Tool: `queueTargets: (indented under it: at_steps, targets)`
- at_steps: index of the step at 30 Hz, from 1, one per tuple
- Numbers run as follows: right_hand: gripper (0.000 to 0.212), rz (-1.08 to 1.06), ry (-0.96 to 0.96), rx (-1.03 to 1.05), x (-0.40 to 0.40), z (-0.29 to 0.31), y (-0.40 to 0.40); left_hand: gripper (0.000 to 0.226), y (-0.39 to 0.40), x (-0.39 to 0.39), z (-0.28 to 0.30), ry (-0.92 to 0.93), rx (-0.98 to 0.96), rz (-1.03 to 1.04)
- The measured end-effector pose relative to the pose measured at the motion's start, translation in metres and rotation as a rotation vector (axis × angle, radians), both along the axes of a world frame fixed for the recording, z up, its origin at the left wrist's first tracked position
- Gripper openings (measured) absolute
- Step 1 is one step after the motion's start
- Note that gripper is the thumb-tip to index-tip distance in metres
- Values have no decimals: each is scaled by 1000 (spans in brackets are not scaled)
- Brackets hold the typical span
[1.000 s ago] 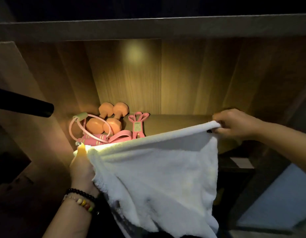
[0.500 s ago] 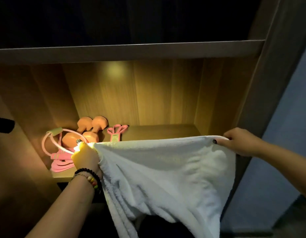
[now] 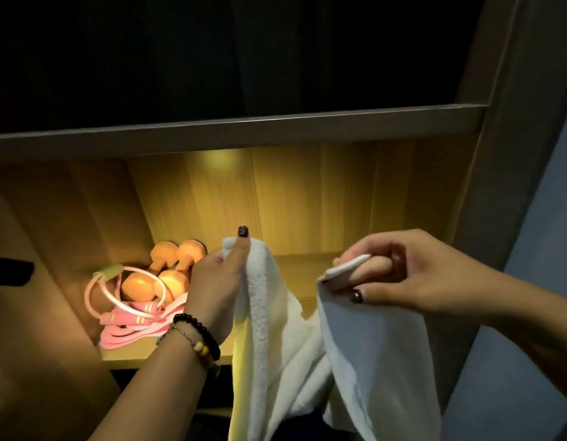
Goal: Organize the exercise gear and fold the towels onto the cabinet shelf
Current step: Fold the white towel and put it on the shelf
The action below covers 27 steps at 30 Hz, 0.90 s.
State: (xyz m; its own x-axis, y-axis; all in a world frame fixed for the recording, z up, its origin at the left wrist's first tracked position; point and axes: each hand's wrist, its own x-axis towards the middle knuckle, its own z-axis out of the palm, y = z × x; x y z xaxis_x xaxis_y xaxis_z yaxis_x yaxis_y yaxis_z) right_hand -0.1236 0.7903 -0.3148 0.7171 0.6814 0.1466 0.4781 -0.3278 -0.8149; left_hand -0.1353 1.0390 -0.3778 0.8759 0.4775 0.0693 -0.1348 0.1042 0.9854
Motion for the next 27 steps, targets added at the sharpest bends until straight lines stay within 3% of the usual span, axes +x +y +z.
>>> queueTargets:
  at_steps: [3, 6, 9, 12, 16, 18, 22, 27]
  targets:
    - [8, -85, -451, -259, -7, -12, 27, 52, 7, -15, 2, -41, -104, -110]
    - [21, -70, -715, -258, -12, -25, 47, 44, 11, -28, -3, -54, -174, -142]
    - [17, -8, -552, -78, -13, -30, 65, 34, 12, -42, -10, -73, -181, -211]
    - [24, 61, -474, -30, -13, -38, 90, 27, 13, -52, -17, -63, -128, -271]
    - [8, -3, -356, 58, -12, -46, 115, 30, 21, -59, -25, -79, -174, -329]
    - [12, -62, -286, 107, -12, -47, 123, 35, 29, -62, -29, -104, -232, -350]
    - [21, -98, -295, 60, -11, -47, 139, 31, 45, -69, -35, -112, -250, -389]
    - [27, -78, -338, -39, -9, -48, 156, 29, 56, -71, -35, -87, -44, -297]
